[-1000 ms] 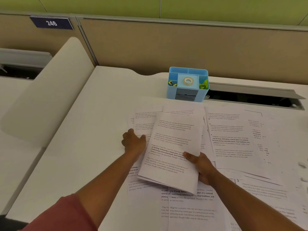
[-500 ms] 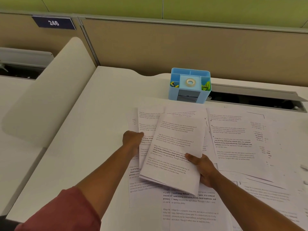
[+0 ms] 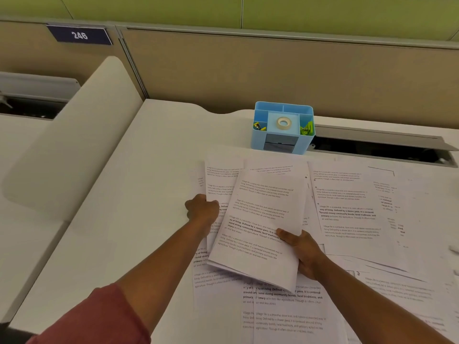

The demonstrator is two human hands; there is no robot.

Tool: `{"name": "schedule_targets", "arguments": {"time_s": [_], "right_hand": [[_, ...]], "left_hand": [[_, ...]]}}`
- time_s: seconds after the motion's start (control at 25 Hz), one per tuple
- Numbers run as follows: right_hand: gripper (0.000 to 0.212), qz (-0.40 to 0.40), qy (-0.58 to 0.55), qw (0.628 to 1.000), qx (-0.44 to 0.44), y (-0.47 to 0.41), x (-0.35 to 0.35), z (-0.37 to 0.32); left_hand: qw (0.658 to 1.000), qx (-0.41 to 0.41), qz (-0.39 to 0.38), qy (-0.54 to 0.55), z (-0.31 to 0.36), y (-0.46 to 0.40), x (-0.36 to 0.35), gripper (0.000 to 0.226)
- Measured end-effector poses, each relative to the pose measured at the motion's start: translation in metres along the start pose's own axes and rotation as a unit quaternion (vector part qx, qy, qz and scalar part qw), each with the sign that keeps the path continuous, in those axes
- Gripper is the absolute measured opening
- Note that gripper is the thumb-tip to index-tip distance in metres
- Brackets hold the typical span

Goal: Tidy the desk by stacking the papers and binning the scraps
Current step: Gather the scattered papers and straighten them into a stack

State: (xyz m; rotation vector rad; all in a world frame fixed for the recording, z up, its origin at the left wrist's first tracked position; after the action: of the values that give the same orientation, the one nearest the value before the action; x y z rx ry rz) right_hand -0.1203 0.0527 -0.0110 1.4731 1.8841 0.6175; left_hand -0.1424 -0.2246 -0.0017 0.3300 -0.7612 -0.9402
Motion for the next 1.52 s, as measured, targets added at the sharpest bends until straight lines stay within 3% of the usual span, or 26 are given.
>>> {"name": "schedule_targets", "arguments": {"time_s": [0.2,0.28,0.4,0.52,0.72,0.92,1.12,1.24,1.32,1.4,1.52], "right_hand": [[0.038,0.003,-0.001,1.000,0.000,0.001,0.000,0.000],[0.038,0.002,-0.001,1.000,0.001,0.000,0.000,0.000],[0.036,-0.004,-0.006,1.000,0.006,0.002,-0.002,-0.001],[0.033,-0.010,-0.005,1.000,0.010,0.004,-0.004,-0.003],[0.034,-0.003,0.003,1.000,0.005,0.004,-0.003,-0.002],[0.031,0.005,0.019,1.000,0.011,0.006,-0.004,-0.002],[0.031,0.003,0.036,0.999,0.029,0.014,-0.011,-0.004],[0.034,0.006,0.041,0.998,0.039,0.021,-0.014,-0.002],[0.036,0.003,0.044,0.998,0.046,0.027,-0.017,-0.002],[0.036,-0.004,0.047,0.998,0.049,0.035,-0.020,-0.005],[0.040,-0.026,0.046,0.996,0.066,0.048,-0.023,-0.011]], "left_hand": [[0.993,-0.005,-0.018,0.118,0.003,0.011,0.004,0.014],[0.993,-0.008,-0.033,0.117,0.002,0.011,0.006,0.007],[0.996,-0.037,-0.019,0.083,0.006,0.018,0.013,0.015],[0.992,-0.117,0.032,0.038,0.020,0.026,0.035,0.015],[0.960,-0.251,0.063,-0.105,0.043,0.032,0.084,0.010],[0.936,-0.314,0.086,-0.133,0.066,0.055,0.137,0.014],[0.955,-0.281,-0.066,0.066,0.080,0.081,0.173,0.020],[0.931,-0.221,-0.194,0.217,0.074,0.093,0.172,0.030],[0.914,-0.189,-0.249,0.259,0.063,0.094,0.161,0.036],[0.915,-0.165,-0.257,0.262,0.050,0.089,0.141,0.032],[0.944,-0.133,-0.222,0.204,0.026,0.079,0.108,0.020]]}}
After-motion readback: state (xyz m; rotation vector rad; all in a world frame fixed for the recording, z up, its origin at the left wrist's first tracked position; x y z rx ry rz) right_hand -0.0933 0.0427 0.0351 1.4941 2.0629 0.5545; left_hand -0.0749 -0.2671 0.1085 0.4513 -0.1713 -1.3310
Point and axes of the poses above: each hand's wrist, its own y-axis away from the middle knuckle, its own x-axis out of the back of the hand, z = x × y, the point moved 1 cm from there along -y, towards the middle knuckle, and after that the axes turned 7 degrees about y, right-handed, at the moved point
